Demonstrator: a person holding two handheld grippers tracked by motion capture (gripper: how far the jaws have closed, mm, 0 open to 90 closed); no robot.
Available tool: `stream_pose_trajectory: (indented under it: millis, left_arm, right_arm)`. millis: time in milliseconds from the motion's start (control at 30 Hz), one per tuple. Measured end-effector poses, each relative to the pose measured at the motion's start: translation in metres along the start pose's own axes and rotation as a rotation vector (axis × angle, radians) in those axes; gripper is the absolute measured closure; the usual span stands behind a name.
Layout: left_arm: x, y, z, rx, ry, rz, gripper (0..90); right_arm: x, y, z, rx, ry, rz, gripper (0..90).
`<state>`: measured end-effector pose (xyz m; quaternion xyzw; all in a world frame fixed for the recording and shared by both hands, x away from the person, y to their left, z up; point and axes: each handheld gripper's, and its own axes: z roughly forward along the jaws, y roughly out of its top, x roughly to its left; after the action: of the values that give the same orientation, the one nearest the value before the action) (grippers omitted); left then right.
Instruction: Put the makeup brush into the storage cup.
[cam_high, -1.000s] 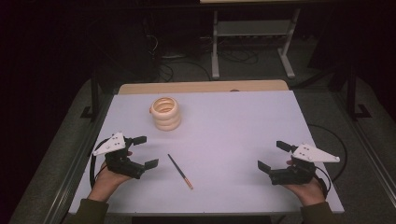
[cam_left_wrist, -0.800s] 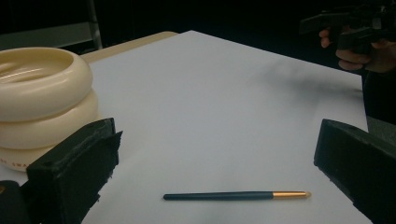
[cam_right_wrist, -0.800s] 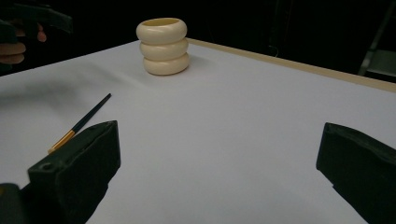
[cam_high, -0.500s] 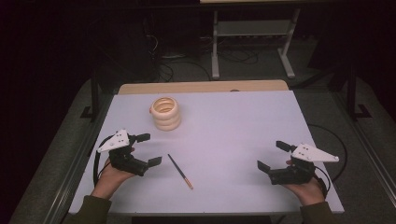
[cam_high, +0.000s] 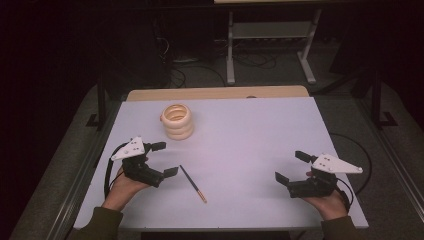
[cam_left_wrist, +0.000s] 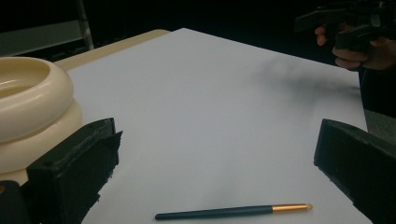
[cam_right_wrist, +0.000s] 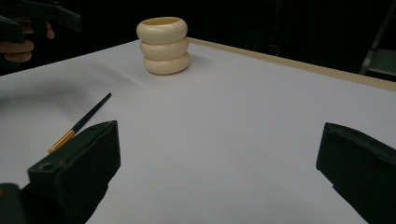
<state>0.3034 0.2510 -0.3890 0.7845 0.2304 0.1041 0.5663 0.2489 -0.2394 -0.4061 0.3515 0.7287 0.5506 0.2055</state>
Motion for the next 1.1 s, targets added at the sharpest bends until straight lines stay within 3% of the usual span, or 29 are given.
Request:
stream_pose_trajectory:
  millis: [1100]
  left_arm:
    - [-0.002, 0.009, 0.042, 0.053, -0.086, 0.03, 0.0]
  right_arm:
    - [-0.001, 0.0, 0.002, 0.0, -0.001, 0.009, 0.0]
